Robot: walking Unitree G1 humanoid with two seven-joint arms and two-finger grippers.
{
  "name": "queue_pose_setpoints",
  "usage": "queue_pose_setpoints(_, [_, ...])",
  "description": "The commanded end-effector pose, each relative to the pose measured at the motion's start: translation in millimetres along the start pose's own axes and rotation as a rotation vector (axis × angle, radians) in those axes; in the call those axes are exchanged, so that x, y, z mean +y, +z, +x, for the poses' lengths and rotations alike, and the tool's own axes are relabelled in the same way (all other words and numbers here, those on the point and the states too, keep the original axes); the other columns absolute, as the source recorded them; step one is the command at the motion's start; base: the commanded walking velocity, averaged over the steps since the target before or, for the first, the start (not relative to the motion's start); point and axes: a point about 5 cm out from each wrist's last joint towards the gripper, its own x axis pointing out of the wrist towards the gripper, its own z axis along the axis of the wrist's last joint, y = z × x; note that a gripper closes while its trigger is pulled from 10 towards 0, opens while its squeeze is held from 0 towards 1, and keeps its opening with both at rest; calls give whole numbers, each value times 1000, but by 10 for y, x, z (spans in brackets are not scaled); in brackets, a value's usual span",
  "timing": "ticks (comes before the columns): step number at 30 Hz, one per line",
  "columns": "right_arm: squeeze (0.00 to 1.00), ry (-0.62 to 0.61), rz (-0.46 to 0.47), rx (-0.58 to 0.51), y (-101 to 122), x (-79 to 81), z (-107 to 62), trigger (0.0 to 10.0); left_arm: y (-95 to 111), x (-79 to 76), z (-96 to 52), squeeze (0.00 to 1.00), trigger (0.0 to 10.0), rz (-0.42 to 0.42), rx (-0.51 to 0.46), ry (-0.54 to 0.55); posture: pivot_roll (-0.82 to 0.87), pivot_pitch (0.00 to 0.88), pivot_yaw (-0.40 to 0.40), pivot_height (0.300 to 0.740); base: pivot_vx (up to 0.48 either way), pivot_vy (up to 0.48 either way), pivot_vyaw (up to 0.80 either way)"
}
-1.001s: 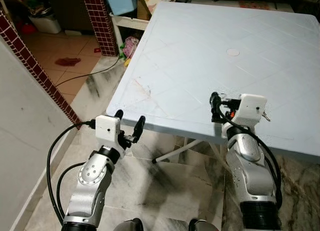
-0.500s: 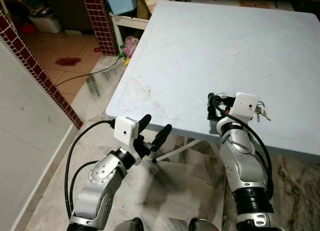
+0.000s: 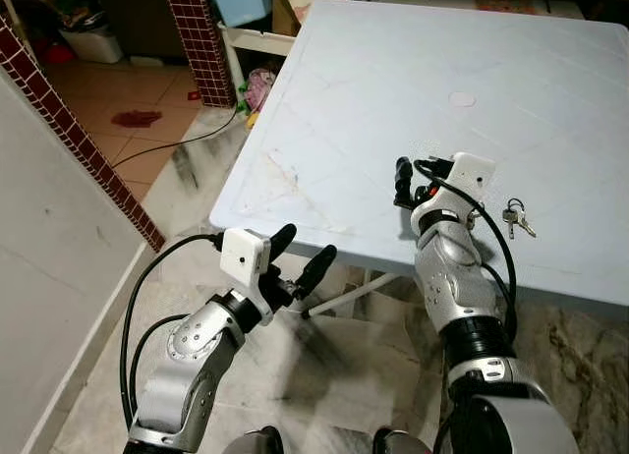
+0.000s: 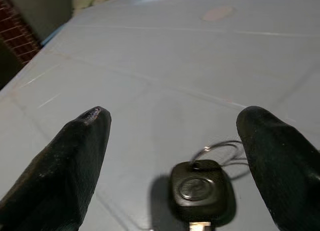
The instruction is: Hang keys on a hook
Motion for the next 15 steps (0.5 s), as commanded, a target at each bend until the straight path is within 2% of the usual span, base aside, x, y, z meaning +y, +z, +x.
queue_pose_setpoints(1, [0, -22, 41, 11, -18, 7, 15, 10000, 5, 1, -39, 0, 10000, 7, 7, 2, 21, 171, 71, 740, 0, 0, 0])
queue_pose_setpoints(3, [0, -20, 35, 10, -30, 17, 18, 10000, 6, 2, -41, 0, 10000, 7, 7, 5, 21, 173, 70, 740, 0, 0, 0])
queue_pose_setpoints(4, [0, -19, 42, 12, -39, 21, 17, 5451, 5, 1, -42, 0, 10000, 7, 7, 5, 22, 172, 69, 740, 0, 0, 0])
queue_pose_setpoints(5, [0, -18, 47, 13, -44, 23, 18, 5451, 5, 1, -42, 0, 10000, 7, 7, 5, 22, 172, 69, 740, 0, 0, 0])
queue_pose_setpoints(6, [0, -22, 51, 17, -52, 23, 18, 431, 6, 1, -42, 0, 10000, 7, 7, 6, 21, 173, 69, 740, 0, 0, 0])
queue_pose_setpoints(7, [0, -28, 63, 23, -65, 23, 22, 0, 5, 1, -42, 0, 10000, 8, 7, 6, 18, 173, 68, 740, 0, 0, 0])
queue_pose_setpoints(15, [0, -50, 117, 32, -59, -3, 57, 0, -7, -11, -36, 0, 10000, 7, 10, 1, 11, 175, 68, 740, 0, 0, 0])
